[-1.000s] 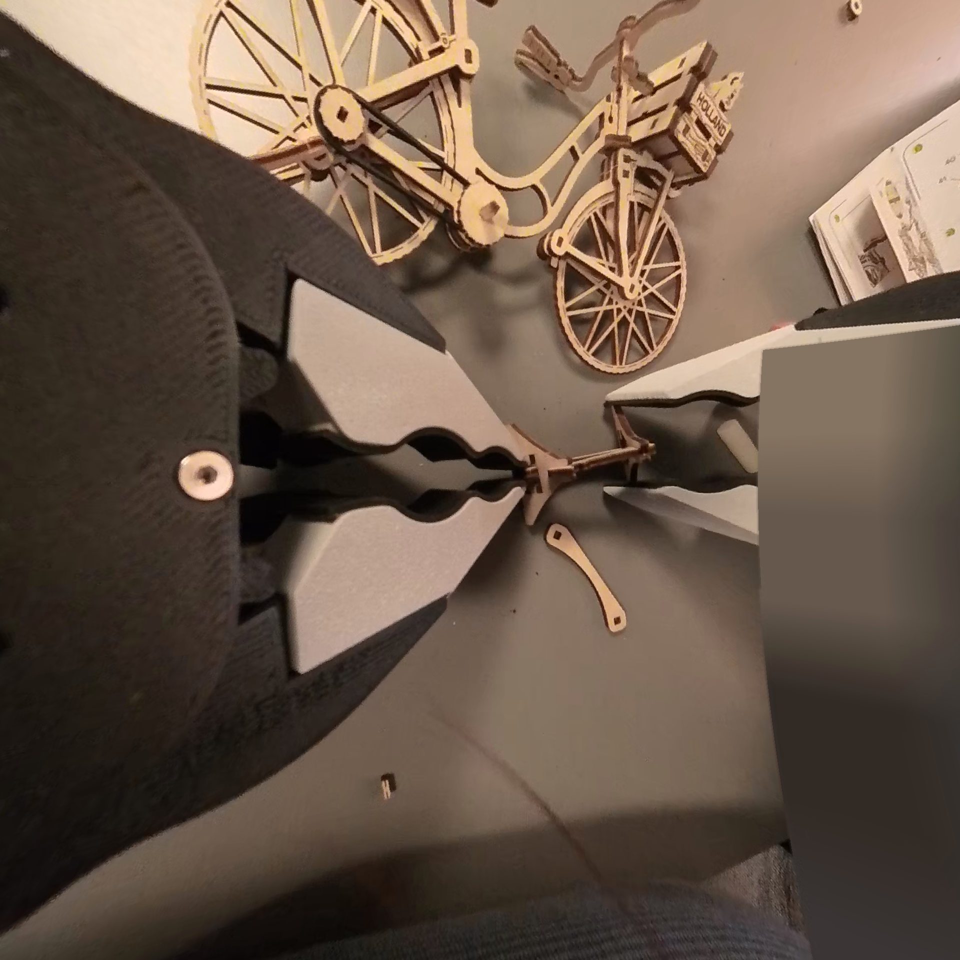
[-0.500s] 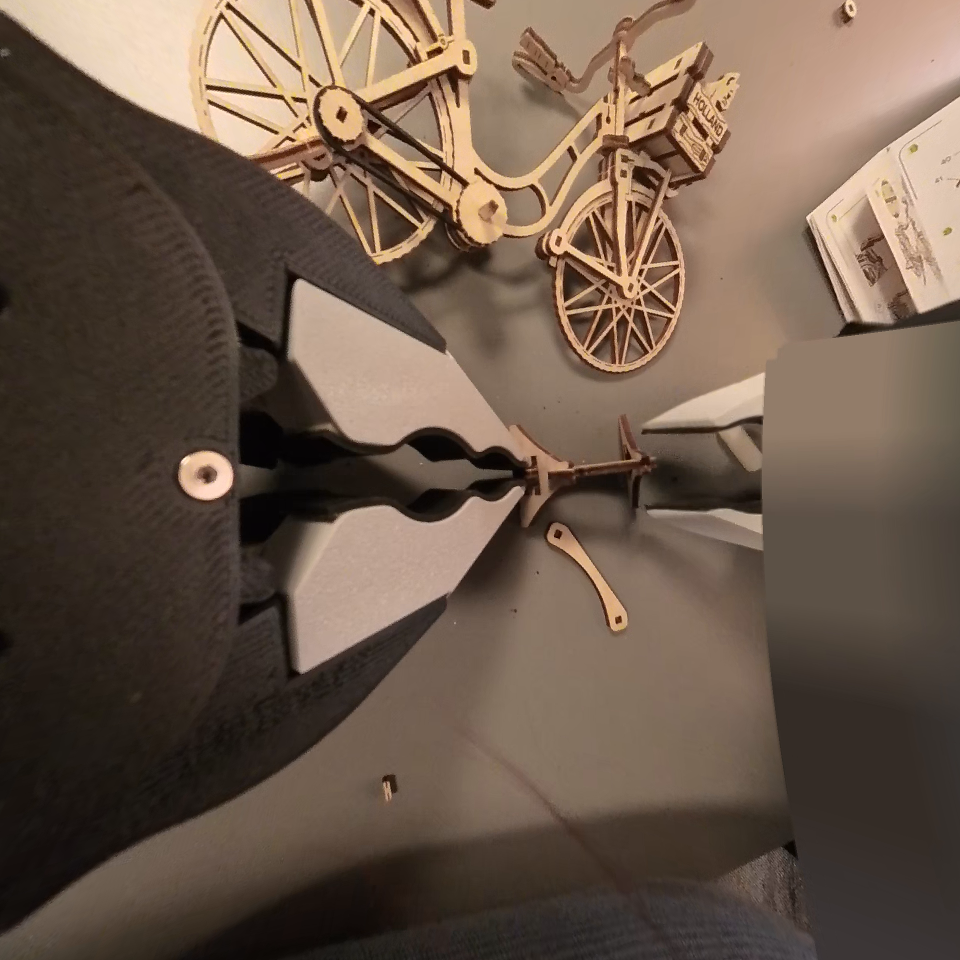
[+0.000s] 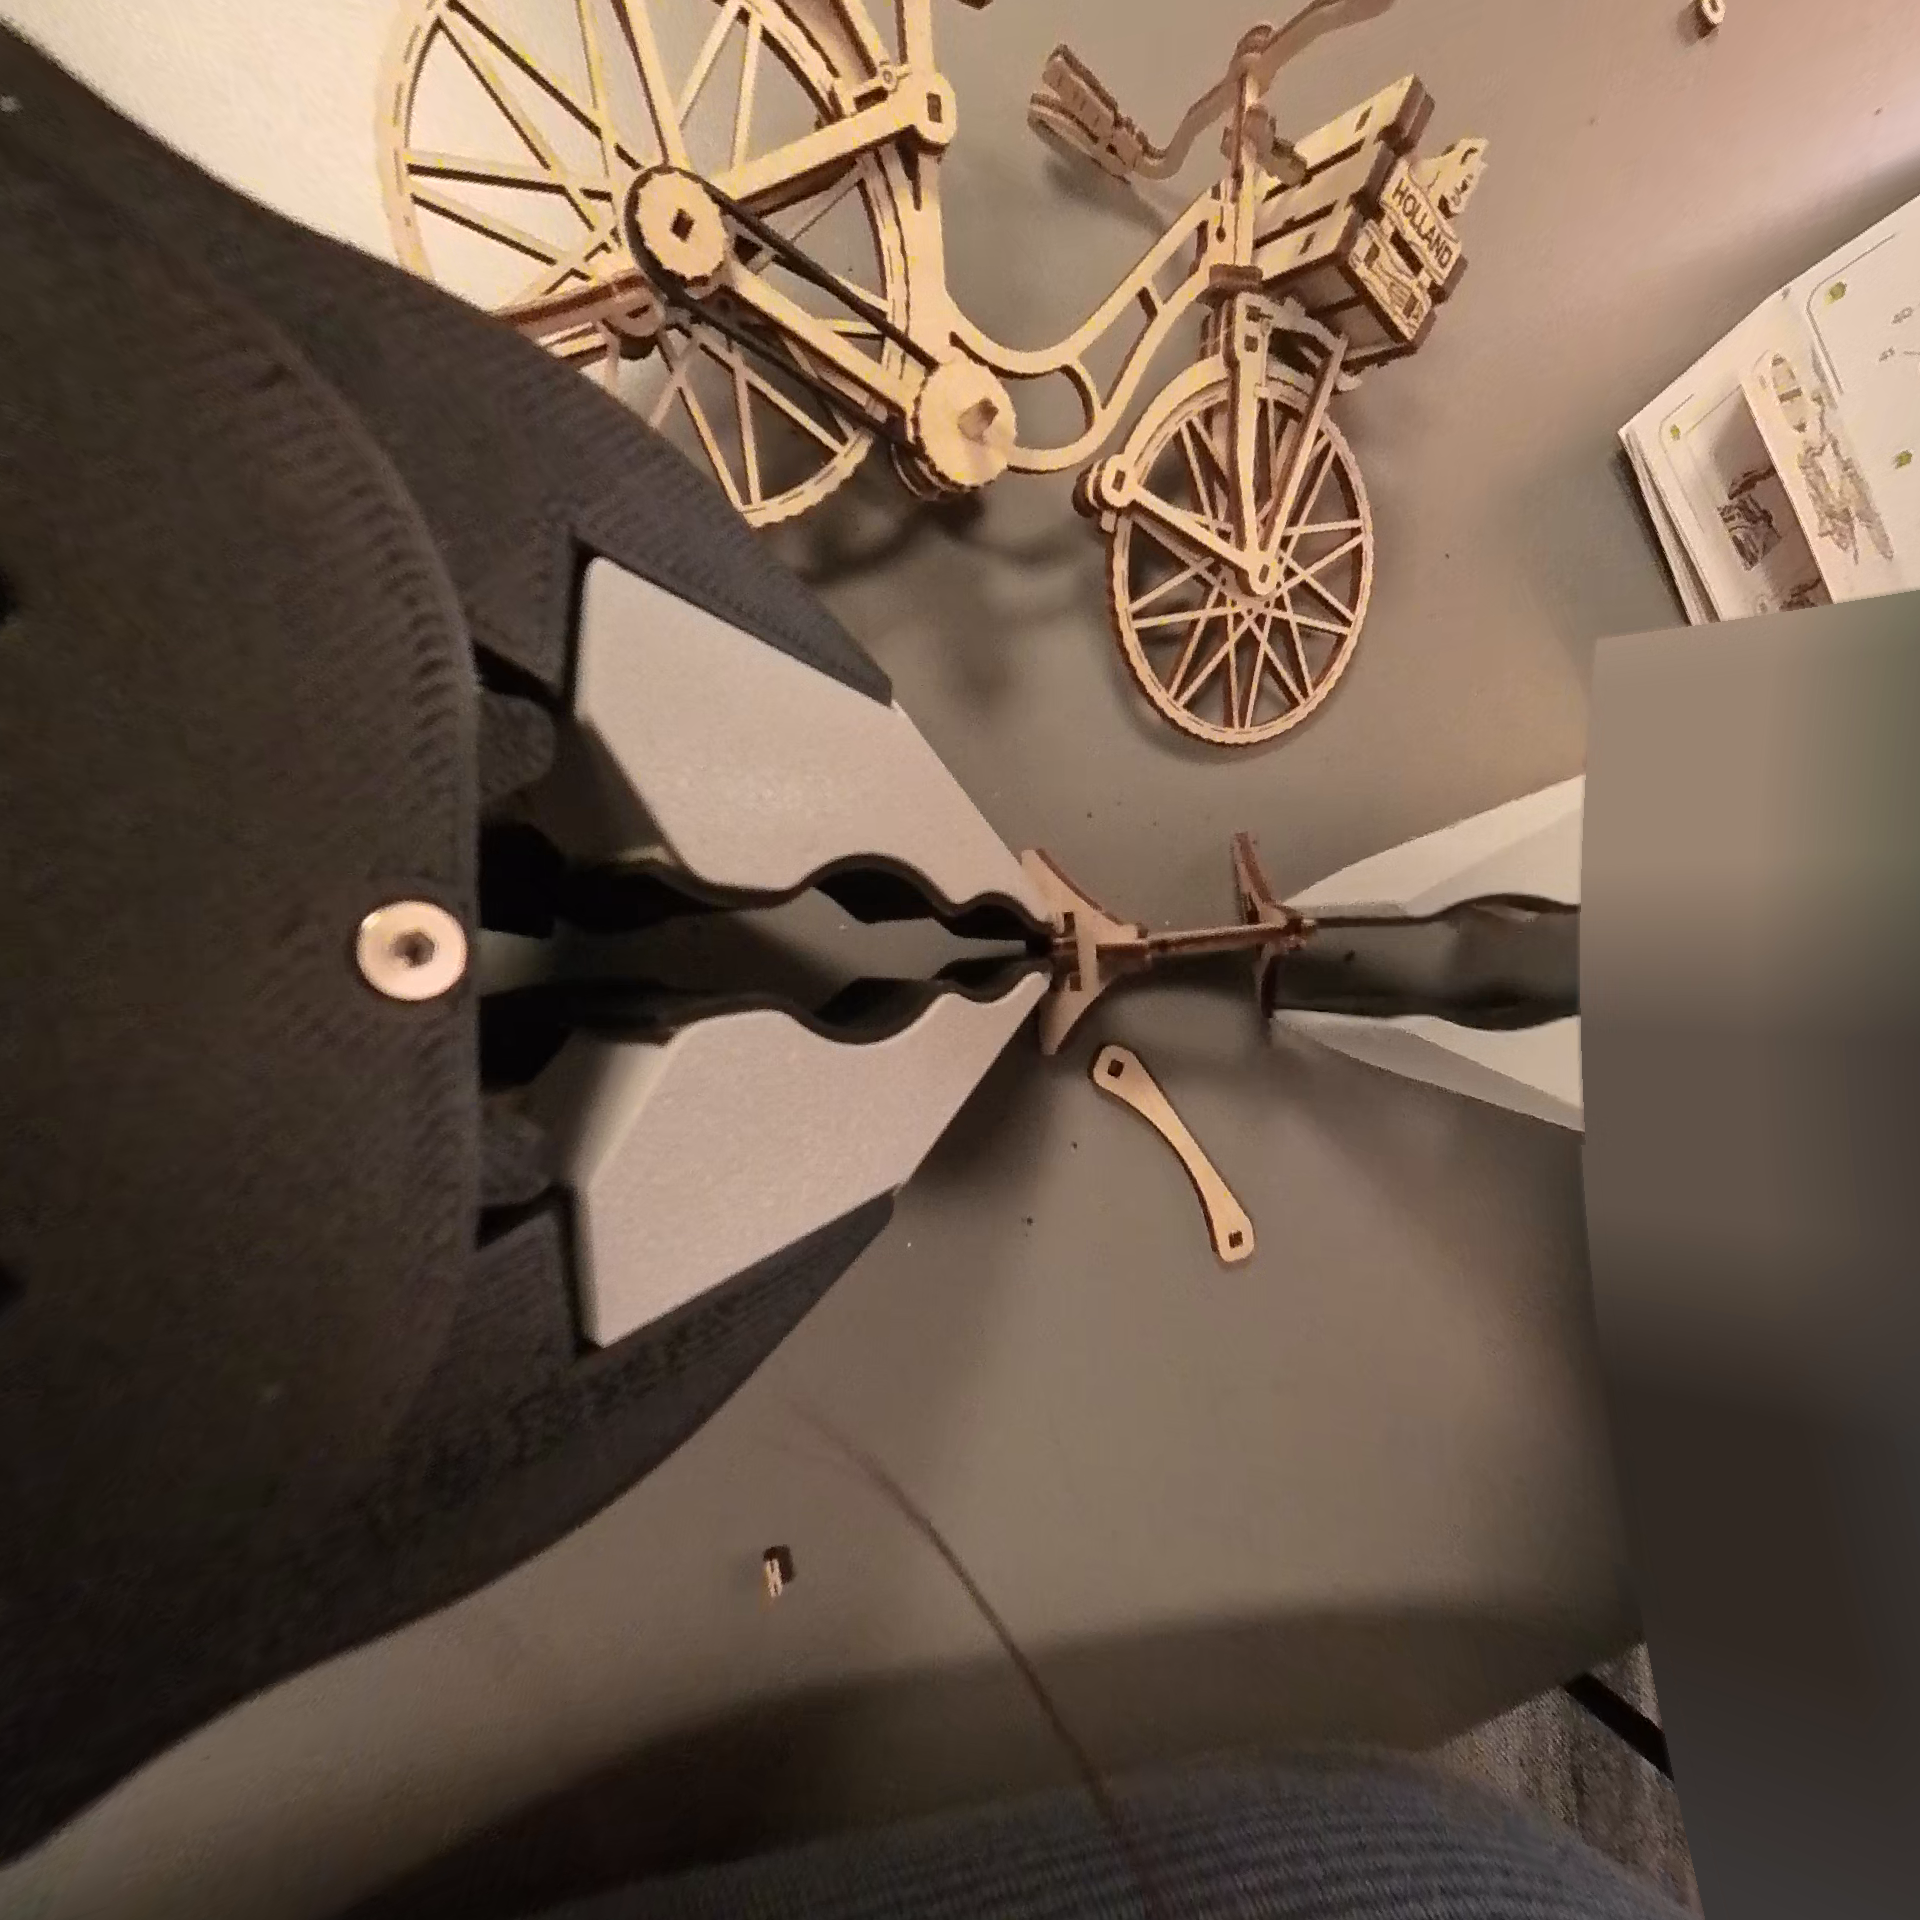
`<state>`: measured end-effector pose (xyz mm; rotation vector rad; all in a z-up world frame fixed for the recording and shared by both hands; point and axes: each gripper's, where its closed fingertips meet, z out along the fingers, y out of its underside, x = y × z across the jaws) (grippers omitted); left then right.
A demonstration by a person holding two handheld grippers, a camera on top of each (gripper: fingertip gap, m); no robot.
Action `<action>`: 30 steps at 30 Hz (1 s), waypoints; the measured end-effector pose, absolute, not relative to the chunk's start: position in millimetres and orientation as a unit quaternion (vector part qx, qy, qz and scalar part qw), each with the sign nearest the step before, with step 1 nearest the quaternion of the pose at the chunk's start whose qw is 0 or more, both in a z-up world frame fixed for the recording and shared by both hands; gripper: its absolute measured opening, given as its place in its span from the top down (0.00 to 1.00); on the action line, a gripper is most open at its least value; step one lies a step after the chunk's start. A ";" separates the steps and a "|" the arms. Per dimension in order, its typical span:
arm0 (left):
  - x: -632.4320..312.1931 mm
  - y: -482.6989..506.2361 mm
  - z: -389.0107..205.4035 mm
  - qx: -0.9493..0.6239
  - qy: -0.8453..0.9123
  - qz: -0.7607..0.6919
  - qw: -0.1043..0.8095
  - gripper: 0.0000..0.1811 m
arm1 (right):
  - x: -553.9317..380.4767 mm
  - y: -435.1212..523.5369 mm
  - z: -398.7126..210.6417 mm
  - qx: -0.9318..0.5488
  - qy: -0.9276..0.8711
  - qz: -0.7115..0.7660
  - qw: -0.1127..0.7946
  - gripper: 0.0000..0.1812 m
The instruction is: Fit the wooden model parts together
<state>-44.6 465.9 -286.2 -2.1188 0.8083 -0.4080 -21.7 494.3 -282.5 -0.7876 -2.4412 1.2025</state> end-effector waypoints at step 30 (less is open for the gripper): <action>-42.1 460.9 -279.9 -0.828 0.327 -0.149 0.431 0.85 | -25.9 497.4 -283.2 -0.299 -0.844 0.420 0.151 0.94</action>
